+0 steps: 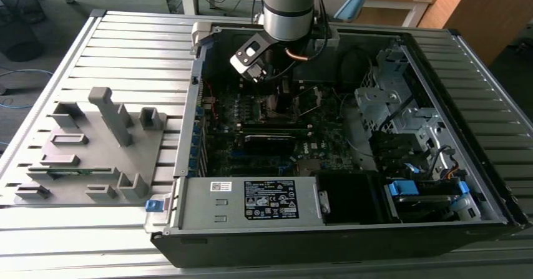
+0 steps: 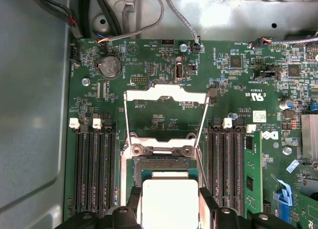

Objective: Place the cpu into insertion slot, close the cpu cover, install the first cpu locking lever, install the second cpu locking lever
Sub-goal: 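Place the cpu into insertion slot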

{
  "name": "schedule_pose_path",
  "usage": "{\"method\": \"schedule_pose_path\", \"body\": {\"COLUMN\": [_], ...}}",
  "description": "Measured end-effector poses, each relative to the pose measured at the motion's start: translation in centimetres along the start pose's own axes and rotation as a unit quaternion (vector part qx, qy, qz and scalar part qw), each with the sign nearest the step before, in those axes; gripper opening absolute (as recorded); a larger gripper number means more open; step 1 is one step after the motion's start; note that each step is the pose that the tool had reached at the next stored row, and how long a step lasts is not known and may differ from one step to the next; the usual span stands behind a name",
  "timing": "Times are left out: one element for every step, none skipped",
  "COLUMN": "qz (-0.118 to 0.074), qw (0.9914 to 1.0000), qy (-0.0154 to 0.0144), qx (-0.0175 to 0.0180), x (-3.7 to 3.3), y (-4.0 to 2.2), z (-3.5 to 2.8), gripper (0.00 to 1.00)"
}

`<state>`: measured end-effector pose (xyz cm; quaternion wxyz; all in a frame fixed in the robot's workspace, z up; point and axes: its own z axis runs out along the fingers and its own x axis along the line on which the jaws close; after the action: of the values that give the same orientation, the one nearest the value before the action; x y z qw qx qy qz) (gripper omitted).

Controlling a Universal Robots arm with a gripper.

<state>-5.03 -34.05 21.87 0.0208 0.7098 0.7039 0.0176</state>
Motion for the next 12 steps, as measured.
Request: {"method": "schedule_pose_path", "body": {"qz": [0.0,0.0,0.0,0.0,0.0,0.0,0.0,0.0,0.0,0.0,0.0,0.0], "qw": [1.0,1.0,1.0,1.0,1.0,1.0,1.0,1.0,1.0,1.0,1.0,1.0], "qy": [0.0,0.0,0.0,0.0,-0.0001,0.0,0.0,-0.0001,-0.0001,0.0,0.0001,0.0], "qx": [0.0,0.0,0.0,0.0,0.0001,0.0,0.0,0.0001,0.0001,0.0,0.0,0.0], "x": [0.0,0.0,0.0,0.0,0.0,0.0,0.0,0.0,0.0,0.03,0.1,0.2], "y": [0.0,0.0,0.0,0.0,0.0,0.0,-0.01,-0.01,0.0,0.0,-0.01,-0.01], "z": [0.0,0.0,0.0,-0.01,0.0,0.03,0.06,0.06,0.06,0.08,0.08,0.08], "gripper": [0.54,0.54,0.54,0.54,0.54,0.54,0.54,0.54,0.54,0.54,0.54,0.54]}}
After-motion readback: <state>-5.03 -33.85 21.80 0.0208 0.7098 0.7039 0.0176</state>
